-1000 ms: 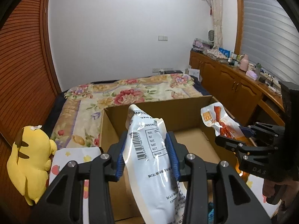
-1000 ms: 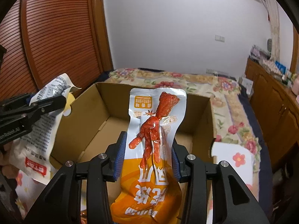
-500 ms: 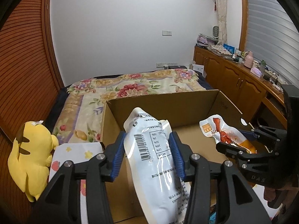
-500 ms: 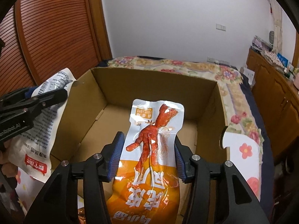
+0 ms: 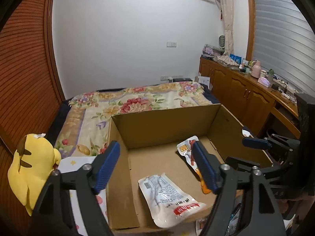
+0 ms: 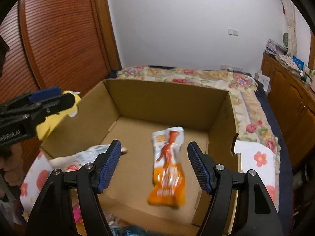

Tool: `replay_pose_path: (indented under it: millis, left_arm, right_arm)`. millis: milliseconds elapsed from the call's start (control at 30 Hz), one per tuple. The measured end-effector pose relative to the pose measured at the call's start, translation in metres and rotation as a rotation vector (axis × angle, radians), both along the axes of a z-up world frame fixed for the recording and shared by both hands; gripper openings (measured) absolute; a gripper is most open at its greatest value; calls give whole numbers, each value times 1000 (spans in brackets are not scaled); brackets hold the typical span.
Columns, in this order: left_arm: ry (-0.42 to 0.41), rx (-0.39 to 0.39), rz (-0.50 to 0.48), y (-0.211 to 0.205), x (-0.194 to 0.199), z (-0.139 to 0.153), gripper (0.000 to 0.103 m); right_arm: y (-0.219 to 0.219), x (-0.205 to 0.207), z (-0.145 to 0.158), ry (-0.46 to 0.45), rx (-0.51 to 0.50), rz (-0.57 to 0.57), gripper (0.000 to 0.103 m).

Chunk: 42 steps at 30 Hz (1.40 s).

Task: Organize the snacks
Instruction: 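Open both tools to drop the packs into the box, then close left tool on the rice-cracker bar while right tool grips a silver pack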

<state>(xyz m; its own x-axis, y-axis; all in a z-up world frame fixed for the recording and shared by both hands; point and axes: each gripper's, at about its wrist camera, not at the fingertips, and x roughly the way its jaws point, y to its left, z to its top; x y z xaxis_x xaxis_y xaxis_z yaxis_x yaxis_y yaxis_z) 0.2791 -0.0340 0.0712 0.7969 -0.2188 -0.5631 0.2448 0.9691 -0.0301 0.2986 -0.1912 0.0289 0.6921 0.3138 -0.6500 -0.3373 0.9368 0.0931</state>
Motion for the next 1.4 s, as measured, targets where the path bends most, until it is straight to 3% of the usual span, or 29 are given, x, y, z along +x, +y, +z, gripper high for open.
replay_pose_path:
  millis: [100, 367, 633, 800, 867, 1100, 1400]
  left_arm:
    - [-20, 6, -23, 0, -16, 0, 80]
    - [-94, -6, -92, 5, -77, -9, 101]
    - [-36, -22, -105, 21, -115, -55, 101]
    - [0, 3, -98, 24, -127, -84, 101]
    - [26, 4, -98, 25, -130, -95, 101]
    - [101, 16, -97, 35, -137, -122, 99]
    - [153, 7, -84, 42, -134, -138, 97]
  right_arm:
    - [-5, -17, 7, -29, 12, 18, 72]
    - [-26, -81, 9, -105, 42, 38, 72]
    - [-32, -133, -26, -85, 54, 62, 72]
    - [-29, -144, -59, -47, -15, 60, 71]
    - [-29, -146, -70, -16, -2, 74, 69]
    - [-22, -150, -100, 55, -15, 116, 45]
    - [-18, -149, -109, 87, -34, 129, 46]
